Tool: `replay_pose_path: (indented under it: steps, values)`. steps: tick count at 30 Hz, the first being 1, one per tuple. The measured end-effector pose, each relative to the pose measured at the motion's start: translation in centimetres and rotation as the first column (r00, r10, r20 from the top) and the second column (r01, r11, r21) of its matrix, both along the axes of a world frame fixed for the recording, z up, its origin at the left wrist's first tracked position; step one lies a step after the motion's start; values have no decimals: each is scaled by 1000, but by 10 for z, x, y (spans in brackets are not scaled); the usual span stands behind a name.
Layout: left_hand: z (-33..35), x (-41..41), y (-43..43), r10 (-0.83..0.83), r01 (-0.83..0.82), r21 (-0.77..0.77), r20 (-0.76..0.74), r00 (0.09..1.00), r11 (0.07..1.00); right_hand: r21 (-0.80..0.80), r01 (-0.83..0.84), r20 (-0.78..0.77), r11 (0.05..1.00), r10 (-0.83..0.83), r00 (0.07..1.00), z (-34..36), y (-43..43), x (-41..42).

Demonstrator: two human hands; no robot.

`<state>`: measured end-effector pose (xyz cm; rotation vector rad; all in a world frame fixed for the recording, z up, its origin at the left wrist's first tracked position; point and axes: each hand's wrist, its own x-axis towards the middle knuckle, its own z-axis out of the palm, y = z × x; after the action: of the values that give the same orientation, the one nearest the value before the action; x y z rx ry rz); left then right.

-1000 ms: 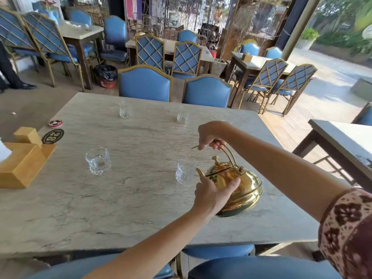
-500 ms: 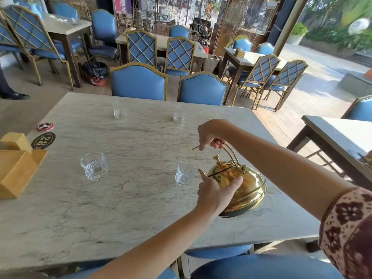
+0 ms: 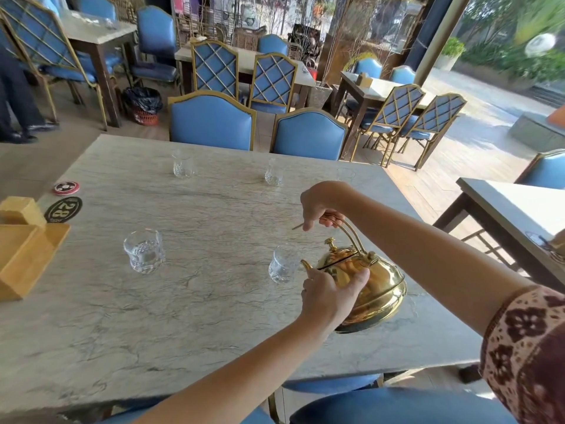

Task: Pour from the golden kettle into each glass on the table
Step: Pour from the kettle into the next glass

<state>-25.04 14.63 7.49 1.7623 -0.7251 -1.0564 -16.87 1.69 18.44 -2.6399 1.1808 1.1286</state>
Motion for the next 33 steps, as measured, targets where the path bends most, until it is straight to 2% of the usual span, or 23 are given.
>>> replay_pose_path:
  steps: [14,20,23,26,30,33]
  values:
    - [2,3,3,-30,29,21,24,999,999,5,14,12,1000,-14,1000,2,3,0]
    - [-4,5,8,-67,64,48,70,995,997,52,119,124,992,-125,984,-7,-1,-11]
    - [-14,0,11,-99,85,82,183,978,993,138,215,271,967,-245,931,-17,-7,-36]
    - [-21,-3,13,-129,109,85,278,952,990,230,285,448,930,-362,818,-20,-10,-72]
    - [-20,-4,-4,-160,138,85,381,911,987,291,295,590,910,-414,693,-7,-14,-117]
    - [-13,-19,-27,-164,169,23,396,903,985,278,302,639,912,-411,650,9,-30,-145]
